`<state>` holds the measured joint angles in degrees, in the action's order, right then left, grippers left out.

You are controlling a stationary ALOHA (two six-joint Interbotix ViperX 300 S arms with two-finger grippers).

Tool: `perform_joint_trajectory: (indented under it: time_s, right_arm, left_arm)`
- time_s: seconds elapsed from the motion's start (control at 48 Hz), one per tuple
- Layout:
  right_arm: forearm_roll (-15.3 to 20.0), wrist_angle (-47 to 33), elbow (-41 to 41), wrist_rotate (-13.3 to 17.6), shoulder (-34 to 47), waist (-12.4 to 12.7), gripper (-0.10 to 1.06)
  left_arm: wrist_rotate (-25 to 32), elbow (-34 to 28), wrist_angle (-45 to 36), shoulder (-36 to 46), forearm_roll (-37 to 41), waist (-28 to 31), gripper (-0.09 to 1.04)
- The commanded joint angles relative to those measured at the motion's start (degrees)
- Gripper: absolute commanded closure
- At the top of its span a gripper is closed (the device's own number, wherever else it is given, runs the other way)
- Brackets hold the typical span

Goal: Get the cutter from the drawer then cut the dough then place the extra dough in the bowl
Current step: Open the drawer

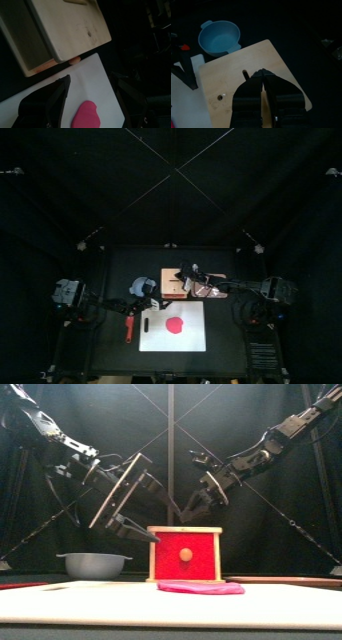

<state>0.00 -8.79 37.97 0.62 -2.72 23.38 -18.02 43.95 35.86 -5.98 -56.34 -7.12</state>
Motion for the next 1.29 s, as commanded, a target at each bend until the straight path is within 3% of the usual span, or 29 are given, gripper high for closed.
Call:
perform_joint_trajectory:
  time_s: [0.021,0.646,1.292]
  right_arm:
    - [-0.2,1.2,-2.8,-0.1,0.6,0.2,0.94]
    - [-0.4,8.0,-4.0,-0.1,2.5,0.9,0.94]
    - [0.0,10.5,-3.9,0.0,3.3,0.6,0.94]
  left_arm:
    - [0.0,-2.4,0.2,-1.1,-1.1,0.2,0.0]
    - [-0.1,-9.7,0.2,-7.4,-4.0,0.4,0.0]
    - [-0.1,-9.2,0.2,-9.0,-6.3,2.8,0.0]
